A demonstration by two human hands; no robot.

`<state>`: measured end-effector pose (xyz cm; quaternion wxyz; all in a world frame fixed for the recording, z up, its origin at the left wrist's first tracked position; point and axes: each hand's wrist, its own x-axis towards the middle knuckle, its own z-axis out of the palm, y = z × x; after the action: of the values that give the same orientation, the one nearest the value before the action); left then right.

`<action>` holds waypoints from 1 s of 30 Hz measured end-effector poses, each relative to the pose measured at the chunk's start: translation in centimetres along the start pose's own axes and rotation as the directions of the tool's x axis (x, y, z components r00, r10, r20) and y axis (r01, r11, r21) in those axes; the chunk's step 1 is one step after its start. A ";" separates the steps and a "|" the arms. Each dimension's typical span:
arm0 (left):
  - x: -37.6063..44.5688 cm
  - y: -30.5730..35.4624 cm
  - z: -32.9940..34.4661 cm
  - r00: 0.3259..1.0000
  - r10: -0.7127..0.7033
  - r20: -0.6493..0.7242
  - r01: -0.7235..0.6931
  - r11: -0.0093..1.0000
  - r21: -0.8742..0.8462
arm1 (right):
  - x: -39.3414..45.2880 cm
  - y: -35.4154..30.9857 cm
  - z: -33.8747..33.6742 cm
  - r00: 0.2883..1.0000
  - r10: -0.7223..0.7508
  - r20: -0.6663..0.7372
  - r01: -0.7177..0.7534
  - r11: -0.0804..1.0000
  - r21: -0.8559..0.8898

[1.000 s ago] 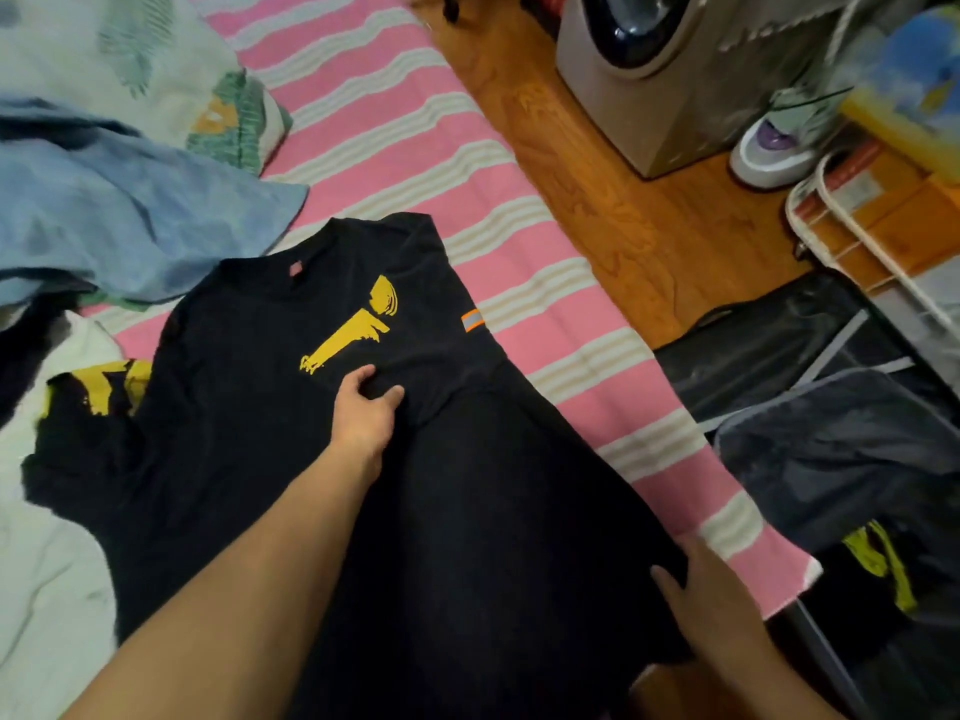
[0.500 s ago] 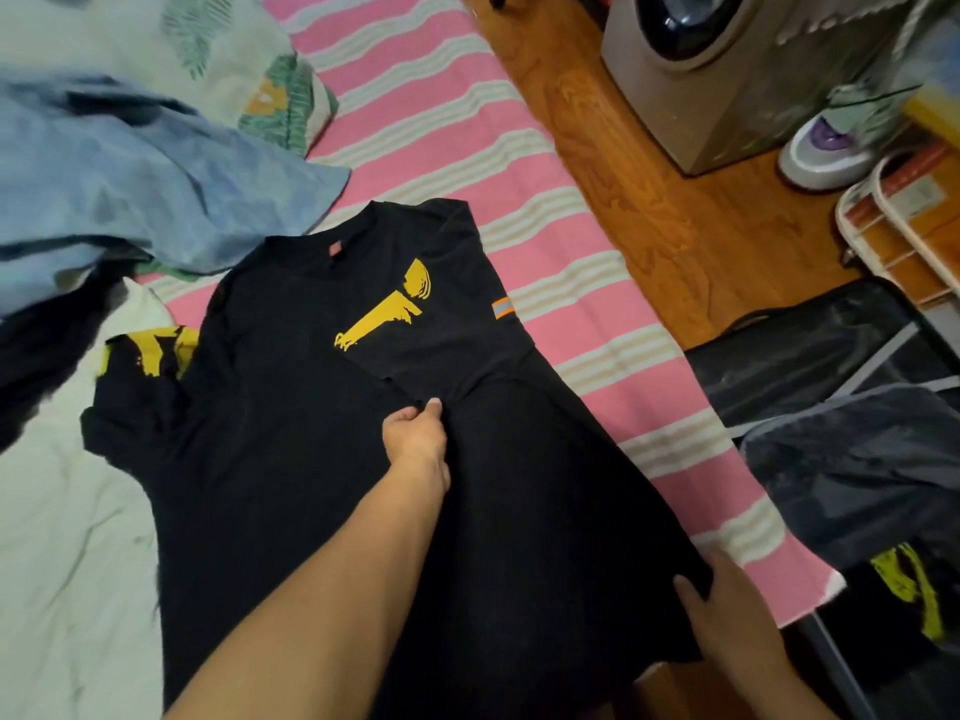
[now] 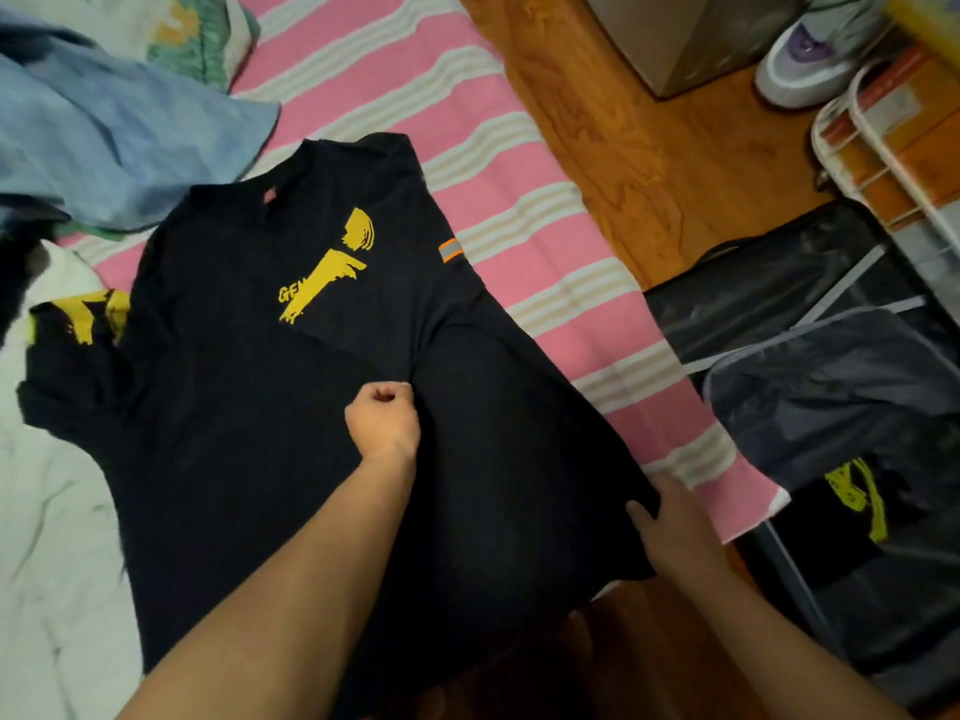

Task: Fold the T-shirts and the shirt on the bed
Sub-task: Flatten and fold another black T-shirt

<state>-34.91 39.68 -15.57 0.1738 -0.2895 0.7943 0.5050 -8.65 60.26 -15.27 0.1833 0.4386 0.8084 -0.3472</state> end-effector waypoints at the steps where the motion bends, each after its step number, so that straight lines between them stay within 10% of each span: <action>1: 0.2 0.0 -0.3 0.999 -0.046 0.000 0.046 0.999 -0.012 | 0.0 0.1 0.0 1.000 -0.004 0.006 0.004 1.000 -0.001; 9: 5.4 7.4 -0.1 0.959 -0.279 -0.044 0.249 0.909 -0.335 | -0.9 1.4 -0.1 0.999 -0.053 0.002 0.053 0.998 0.029; 13: 6.6 10.4 -1.4 0.993 -0.111 -0.027 0.108 0.990 -0.094 | -2.6 0.9 -0.5 0.986 -0.104 -0.128 0.102 0.995 -0.022; 17: 8.3 16.1 -6.6 0.994 0.074 0.075 -0.060 0.984 -0.169 | -7.6 -1.8 -0.7 0.840 -0.492 -0.230 0.407 0.851 -0.332; 21: 18.1 17.8 -12.9 0.985 0.134 0.108 -0.105 0.964 -0.244 | -12.5 -5.7 1.2 0.681 -0.731 -0.050 0.672 0.650 -0.353; 30: 13.5 16.2 -18.3 0.962 -0.017 0.274 0.067 0.982 -0.175 | -15.3 -10.9 11.2 0.676 -0.690 0.257 0.736 0.643 -0.211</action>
<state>-55.37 24.52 -4.02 0.2642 -0.2492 0.7070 0.6069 -9.48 39.23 -9.44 0.1560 0.0227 0.9415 -0.2978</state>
